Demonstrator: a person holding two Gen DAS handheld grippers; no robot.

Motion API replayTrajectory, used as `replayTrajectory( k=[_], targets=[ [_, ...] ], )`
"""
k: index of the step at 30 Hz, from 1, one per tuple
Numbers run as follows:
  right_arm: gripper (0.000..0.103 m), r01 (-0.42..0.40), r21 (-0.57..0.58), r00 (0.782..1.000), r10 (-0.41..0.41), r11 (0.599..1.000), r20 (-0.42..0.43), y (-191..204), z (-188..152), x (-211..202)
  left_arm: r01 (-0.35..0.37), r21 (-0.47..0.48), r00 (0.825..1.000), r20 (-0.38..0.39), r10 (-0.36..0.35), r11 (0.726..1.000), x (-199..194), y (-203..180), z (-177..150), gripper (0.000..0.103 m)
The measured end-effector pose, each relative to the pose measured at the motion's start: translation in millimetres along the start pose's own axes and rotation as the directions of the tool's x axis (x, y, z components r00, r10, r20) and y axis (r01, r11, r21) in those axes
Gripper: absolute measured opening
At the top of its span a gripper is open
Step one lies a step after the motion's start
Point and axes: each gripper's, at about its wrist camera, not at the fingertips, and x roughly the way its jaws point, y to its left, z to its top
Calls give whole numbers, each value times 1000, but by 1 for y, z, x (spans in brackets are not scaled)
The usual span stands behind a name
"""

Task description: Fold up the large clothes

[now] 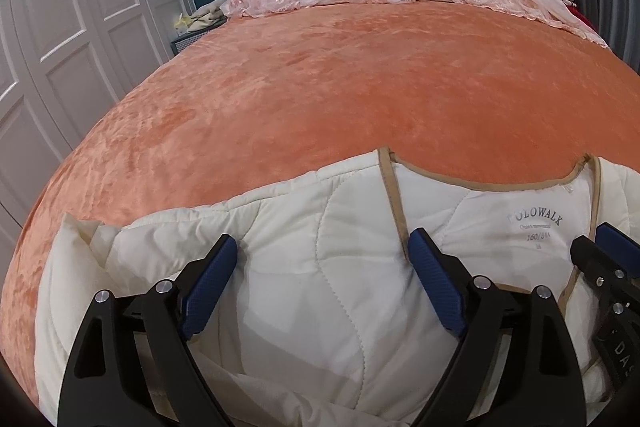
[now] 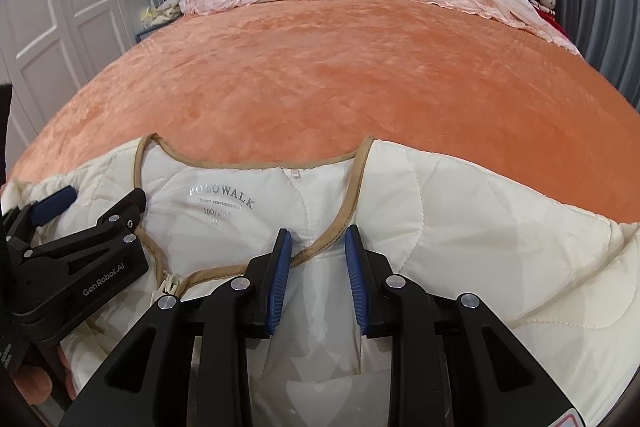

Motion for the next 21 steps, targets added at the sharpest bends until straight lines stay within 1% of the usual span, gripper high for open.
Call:
replayTrajectory(
  k=[1,2,3,4,5,6,7,9,11,12,13,14,15,17,19,20,21],
  targets=[
    [23,0,12,1000,0,1000,13,-2,0,-4,0,-16,1000,4,0,1000,-4,4,0,86],
    [23,16,32,999,-18,999,46,-5,-1,-15,8,-52,1000,8,-7,999,-12,13,0,87],
    [27,43,60,995,-49,997,89,-10,-3,-30,9,-81,1000,5,-9,997,-18,20,0,89],
    [30,62,111,986,-79,992,150,-19,-6,-55,11,-127,1000,-5,-12,992,-29,34,-2,89],
    [32,55,154,979,-84,986,184,-29,-11,-76,19,-162,1000,-12,-21,987,-37,44,-4,89],
    [32,28,177,977,-65,984,205,-35,-17,-94,65,-209,997,-13,-69,976,-53,62,-12,89],
    [32,-14,187,972,-31,982,232,-44,-30,-123,103,-232,994,-11,-108,967,-67,75,-19,89],
    [32,-12,153,965,-28,988,260,-52,-54,-168,131,-244,991,-9,-137,961,-103,106,-40,91],
    [36,-7,101,958,-23,995,286,-62,-88,-223,164,-236,985,-14,-172,958,-135,133,-64,91],
    [44,-6,88,957,-20,996,290,-69,-106,-250,173,-239,982,-27,-185,955,-155,150,-82,92],
    [48,-14,79,957,-9,997,290,-77,-129,-281,180,-243,980,-42,-195,953,-170,164,-98,92],
    [55,-16,79,959,-7,997,283,-83,-144,-300,184,-249,978,-55,-203,951,-185,177,-113,92],
    [58,-14,87,964,-10,996,265,-91,-164,-323,193,-258,973,-75,-219,947,-201,193,-132,92],
    [60,-6,107,976,-17,994,219,-105,-200,-356,202,-272,964,-111,-240,941,-225,215,-162,92],
    [65,15,146,985,-39,989,165,-120,-241,-383,208,-303,954,-148,-261,930,-248,235,-196,92],
    [65,18,168,988,-43,986,146,-127,-255,-389,209,-321,950,-158,-270,924,-255,241,-208,92],
    [66,20,200,991,-46,980,124,-134,-271,-394,221,-360,939,-173,-298,906,-264,248,-227,93]
  ],
)
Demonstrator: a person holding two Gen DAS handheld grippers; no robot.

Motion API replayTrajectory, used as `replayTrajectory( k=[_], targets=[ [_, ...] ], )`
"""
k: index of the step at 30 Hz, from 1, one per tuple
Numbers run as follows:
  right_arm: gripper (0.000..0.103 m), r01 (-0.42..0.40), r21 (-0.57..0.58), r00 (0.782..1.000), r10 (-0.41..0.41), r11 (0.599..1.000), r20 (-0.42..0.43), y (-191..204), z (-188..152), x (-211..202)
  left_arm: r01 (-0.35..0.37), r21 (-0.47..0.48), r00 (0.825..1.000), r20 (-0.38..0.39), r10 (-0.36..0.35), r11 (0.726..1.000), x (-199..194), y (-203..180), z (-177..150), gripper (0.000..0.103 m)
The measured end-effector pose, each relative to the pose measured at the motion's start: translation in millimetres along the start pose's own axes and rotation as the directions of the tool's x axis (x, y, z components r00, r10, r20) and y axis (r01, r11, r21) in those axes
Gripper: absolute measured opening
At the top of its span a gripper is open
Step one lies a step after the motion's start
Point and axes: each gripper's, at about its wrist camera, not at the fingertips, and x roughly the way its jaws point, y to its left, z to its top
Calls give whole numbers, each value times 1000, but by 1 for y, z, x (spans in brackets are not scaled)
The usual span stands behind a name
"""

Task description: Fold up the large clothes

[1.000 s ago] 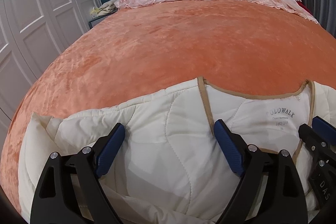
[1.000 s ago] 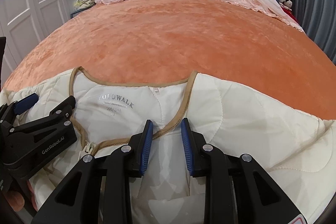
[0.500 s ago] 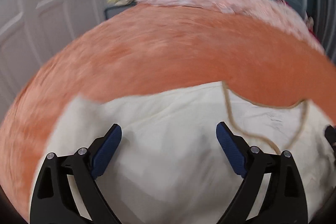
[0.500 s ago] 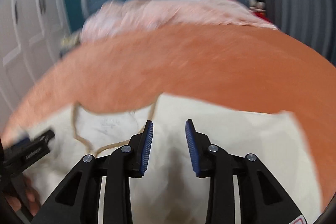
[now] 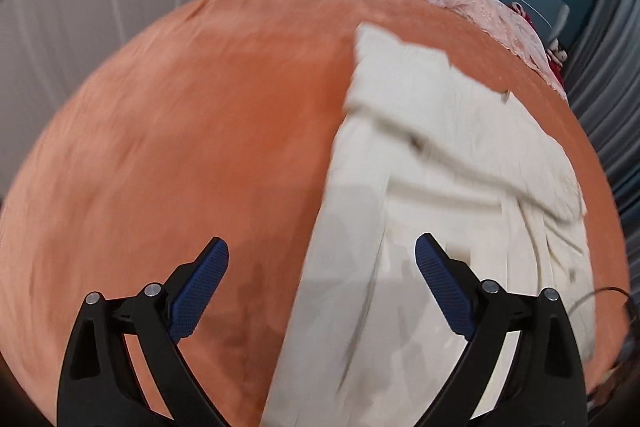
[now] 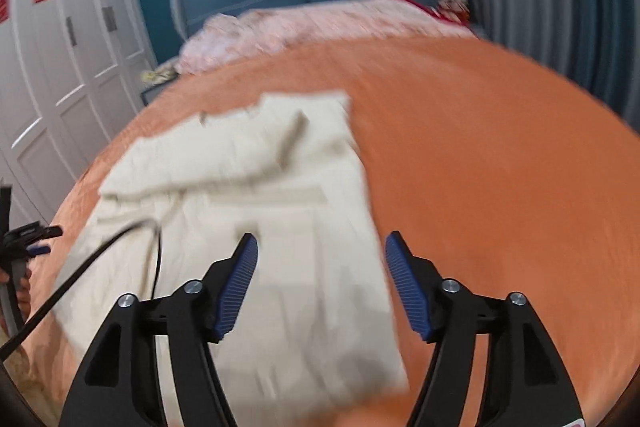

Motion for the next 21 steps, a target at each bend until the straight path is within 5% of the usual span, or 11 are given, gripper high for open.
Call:
replayTrajectory(
  k=[5,14,17,18,21],
  targets=[
    [66,56,167,997,-45,984,-68,-40,-54,-10,47,-110,996,-71,-55,993,-3,24,-47,93],
    [67,-18,353,992,61,935,-111,-63,-68,18,74,-172,995,-52,-84,982,4,13,-61,90],
    [67,-64,419,984,128,906,-127,-63,-72,31,94,-186,992,-64,-107,978,5,9,-61,66],
    [62,-75,419,982,139,905,-126,-59,-73,32,101,-195,991,-68,-117,976,5,8,-61,55],
    [12,-90,351,970,162,932,-181,-41,-69,35,125,-199,985,-91,-145,972,1,5,-63,22]
  ],
)
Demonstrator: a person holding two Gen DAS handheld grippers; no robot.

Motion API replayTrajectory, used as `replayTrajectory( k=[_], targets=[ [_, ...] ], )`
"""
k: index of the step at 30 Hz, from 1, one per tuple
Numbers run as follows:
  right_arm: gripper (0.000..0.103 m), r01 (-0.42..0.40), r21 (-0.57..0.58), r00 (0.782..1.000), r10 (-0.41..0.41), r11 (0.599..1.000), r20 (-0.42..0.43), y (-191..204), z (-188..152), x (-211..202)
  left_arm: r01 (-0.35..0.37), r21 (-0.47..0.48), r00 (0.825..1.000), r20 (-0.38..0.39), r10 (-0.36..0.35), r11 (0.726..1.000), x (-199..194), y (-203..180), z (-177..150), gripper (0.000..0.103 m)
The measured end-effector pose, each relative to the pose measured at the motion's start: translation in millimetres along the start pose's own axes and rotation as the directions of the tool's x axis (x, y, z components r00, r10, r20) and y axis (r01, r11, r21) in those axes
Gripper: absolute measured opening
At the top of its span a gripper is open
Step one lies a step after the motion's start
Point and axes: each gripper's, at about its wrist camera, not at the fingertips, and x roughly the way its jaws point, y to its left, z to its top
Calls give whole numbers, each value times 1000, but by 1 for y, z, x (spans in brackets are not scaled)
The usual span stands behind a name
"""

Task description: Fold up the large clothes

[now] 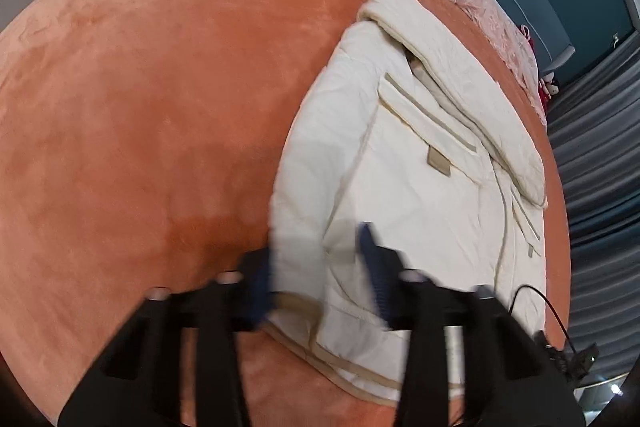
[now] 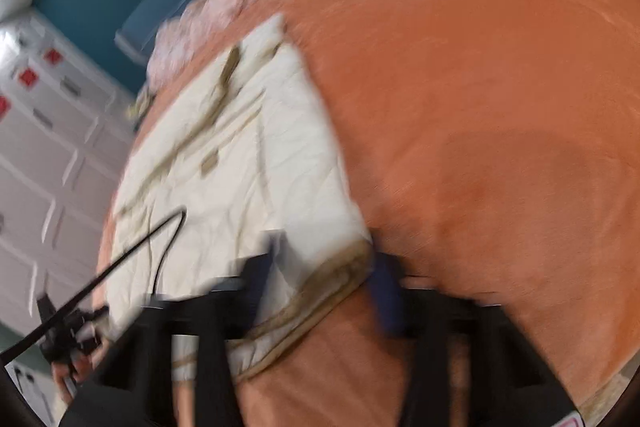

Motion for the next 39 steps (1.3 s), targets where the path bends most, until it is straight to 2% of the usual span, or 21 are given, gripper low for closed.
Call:
replayTrajectory(
  k=[1,3,7,10,12,13,14,16,18,20,23,25,29,33,36,39],
  targets=[
    [6,2,-30,1000,-2,1000,0,6,0,-2,1,11,1000,4,-1,1000,-4,-2,0,17],
    [5,22,-137,999,-16,990,46,27,1,-19,3,34,1000,27,-4,999,-18,-6,-1,10],
    [4,24,-360,992,23,933,126,69,1,-71,72,106,994,71,-80,992,-65,-17,0,7],
    [4,23,-566,986,73,824,147,101,-18,-126,90,214,989,94,-113,973,-115,-27,-11,6],
    [4,19,-699,986,101,714,131,115,-52,-174,94,273,986,107,-128,958,-156,-23,-28,6],
    [4,6,-737,987,113,676,111,115,-70,-196,99,287,985,109,-136,953,-179,-16,-40,6],
    [4,-13,-748,988,121,664,91,112,-83,-213,102,292,984,110,-139,951,-194,-10,-49,6],
    [4,-53,-735,990,132,676,50,100,-112,-245,115,286,982,113,-153,951,-236,11,-76,6],
    [4,-64,-690,991,129,721,42,88,-137,-273,125,260,979,127,-162,957,-269,25,-100,6],
    [3,-61,-630,987,142,774,78,81,-148,-299,122,249,976,147,-162,961,-287,28,-114,6],
    [3,-60,-566,964,194,822,179,82,-138,-322,125,239,966,194,-174,963,-305,23,-124,6],
    [3,-69,-541,950,221,838,222,86,-124,-323,132,242,955,229,-189,961,-307,15,-119,6],
    [3,-42,-531,919,241,846,312,107,-82,-296,110,271,944,271,-186,956,-297,-5,-94,6],
    [3,-19,-493,894,236,870,381,123,-28,-250,26,314,937,323,-132,949,-270,-36,-49,7],
    [3,7,-451,883,206,893,422,130,7,-216,-44,325,929,361,-81,945,-241,-56,-16,7],
    [6,27,-410,885,169,912,434,135,35,-179,-106,308,932,361,-13,945,-201,-69,15,8]
  ],
)
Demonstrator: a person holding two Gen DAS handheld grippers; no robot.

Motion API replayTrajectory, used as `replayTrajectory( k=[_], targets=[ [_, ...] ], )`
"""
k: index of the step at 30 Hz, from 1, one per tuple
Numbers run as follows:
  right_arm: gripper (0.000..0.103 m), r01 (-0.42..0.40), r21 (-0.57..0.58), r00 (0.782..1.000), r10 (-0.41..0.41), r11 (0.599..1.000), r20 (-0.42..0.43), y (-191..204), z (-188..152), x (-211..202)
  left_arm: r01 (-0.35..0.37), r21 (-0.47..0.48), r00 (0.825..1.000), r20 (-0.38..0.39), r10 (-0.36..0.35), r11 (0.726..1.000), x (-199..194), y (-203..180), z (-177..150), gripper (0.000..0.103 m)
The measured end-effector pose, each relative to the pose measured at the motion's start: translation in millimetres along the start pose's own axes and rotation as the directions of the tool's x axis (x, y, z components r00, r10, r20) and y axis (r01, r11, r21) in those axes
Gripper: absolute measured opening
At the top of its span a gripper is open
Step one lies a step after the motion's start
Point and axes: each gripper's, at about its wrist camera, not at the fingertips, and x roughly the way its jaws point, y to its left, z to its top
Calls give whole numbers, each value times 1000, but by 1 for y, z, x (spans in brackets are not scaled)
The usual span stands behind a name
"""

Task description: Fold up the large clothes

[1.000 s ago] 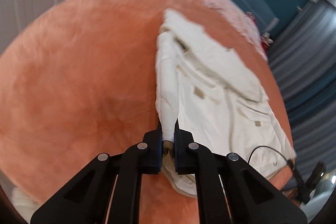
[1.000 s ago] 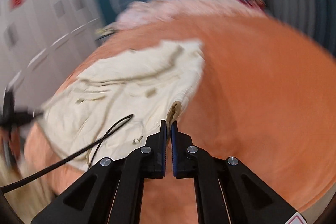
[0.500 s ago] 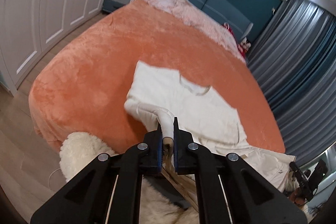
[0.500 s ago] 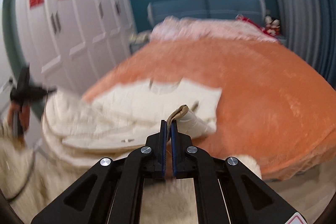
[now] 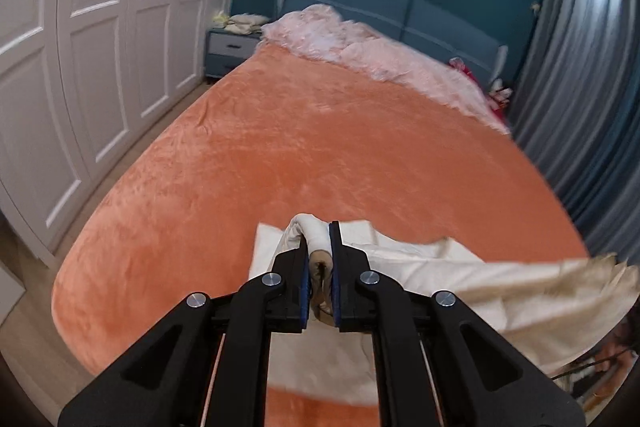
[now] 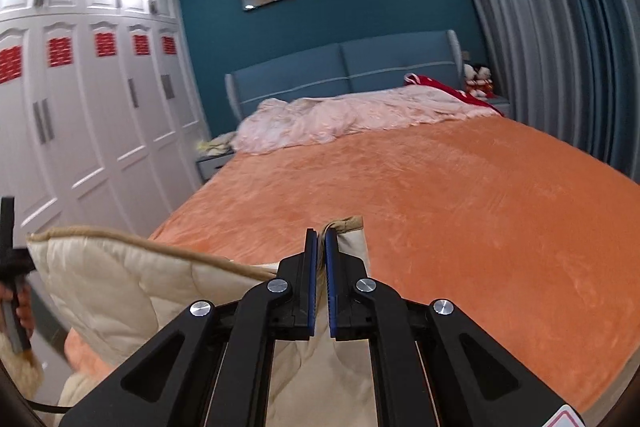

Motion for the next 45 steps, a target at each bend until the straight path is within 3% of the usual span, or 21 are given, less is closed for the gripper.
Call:
replayTrajectory(
  k=[3,5,7,10,12,17,22,29,31,32,33,37,41,45],
  targets=[
    [11,40,16,998,-41,999,40,-4,7,22,-21,-20,997,-69,20,1000,50,1,6,11],
    [20,42,38,997,-44,998,61,-5,14,27,-40,-40,994,-100,36,998,70,1,3,17],
    [41,42,48,996,-45,998,72,-4,13,26,-81,-25,993,-92,79,996,82,-1,1,36],
    [46,51,19,998,-52,999,39,-4,1,26,-180,6,983,48,179,984,65,-2,1,68],
    [52,65,7,998,-64,998,-19,-9,-18,31,-161,1,985,57,161,987,61,2,1,75],
    [52,91,84,979,-74,992,-188,-35,-60,64,-116,-4,987,-110,115,993,104,16,-12,75],
    [52,101,137,948,-54,985,-313,-43,-86,109,-87,-23,959,-274,77,996,159,19,-37,75],
    [54,164,130,904,-96,978,-418,-47,-99,169,-105,-9,953,-288,98,994,193,15,-40,71],
    [41,163,123,894,-94,979,-438,-47,-101,179,-105,-14,951,-294,96,994,200,16,-38,64],
    [18,154,115,894,-89,981,-438,-45,-102,183,-101,-21,951,-297,90,995,204,17,-38,61],
    [12,144,112,894,-81,983,-440,-44,-102,184,-100,-26,949,-302,88,995,207,17,-37,53],
    [8,127,97,932,-85,987,-352,-37,-86,171,-94,-38,958,-275,80,995,207,18,-33,12],
    [7,125,84,963,-100,989,-252,-30,-57,158,-84,-41,979,-188,75,996,193,13,-12,10],
    [7,180,31,950,-166,983,-265,-31,-49,179,-124,-7,981,-152,121,992,203,0,6,10]
  ],
)
